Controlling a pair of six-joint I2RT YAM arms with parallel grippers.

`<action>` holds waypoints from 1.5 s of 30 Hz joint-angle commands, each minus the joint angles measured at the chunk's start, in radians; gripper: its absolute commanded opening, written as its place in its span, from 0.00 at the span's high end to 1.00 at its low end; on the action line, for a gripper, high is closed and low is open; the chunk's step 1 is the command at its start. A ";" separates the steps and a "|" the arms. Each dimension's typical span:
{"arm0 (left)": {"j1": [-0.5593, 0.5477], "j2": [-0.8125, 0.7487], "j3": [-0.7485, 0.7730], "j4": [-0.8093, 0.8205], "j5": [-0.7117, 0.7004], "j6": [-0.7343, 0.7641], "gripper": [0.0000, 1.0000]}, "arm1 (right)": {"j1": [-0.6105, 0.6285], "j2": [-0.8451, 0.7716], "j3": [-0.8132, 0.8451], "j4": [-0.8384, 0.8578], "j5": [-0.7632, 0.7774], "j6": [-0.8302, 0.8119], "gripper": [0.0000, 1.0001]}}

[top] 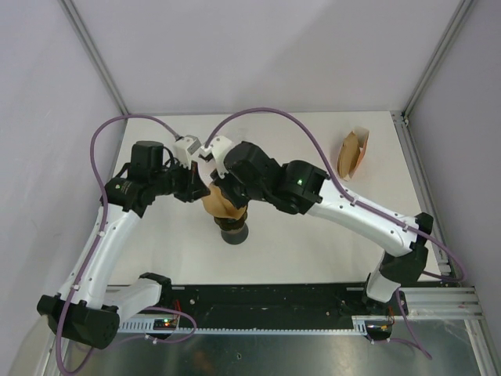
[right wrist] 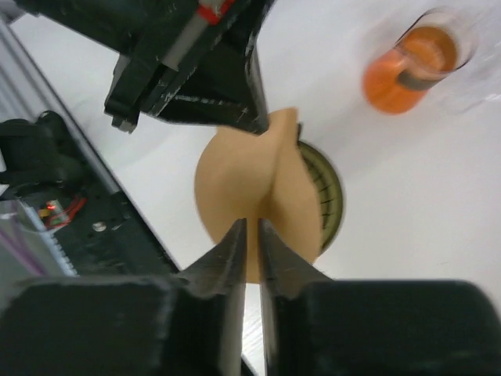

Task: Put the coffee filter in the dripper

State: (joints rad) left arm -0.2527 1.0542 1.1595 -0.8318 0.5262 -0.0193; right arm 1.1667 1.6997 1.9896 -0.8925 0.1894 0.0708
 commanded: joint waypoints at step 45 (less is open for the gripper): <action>0.406 -0.082 0.127 0.050 0.008 0.040 0.12 | -0.040 0.381 0.215 -0.316 -0.025 0.053 1.00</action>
State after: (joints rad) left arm 0.1059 0.9806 1.2720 -0.8219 0.5262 -0.0174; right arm 1.1080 2.0502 2.1265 -1.1271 0.1509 0.1524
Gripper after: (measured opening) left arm 0.880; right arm 0.009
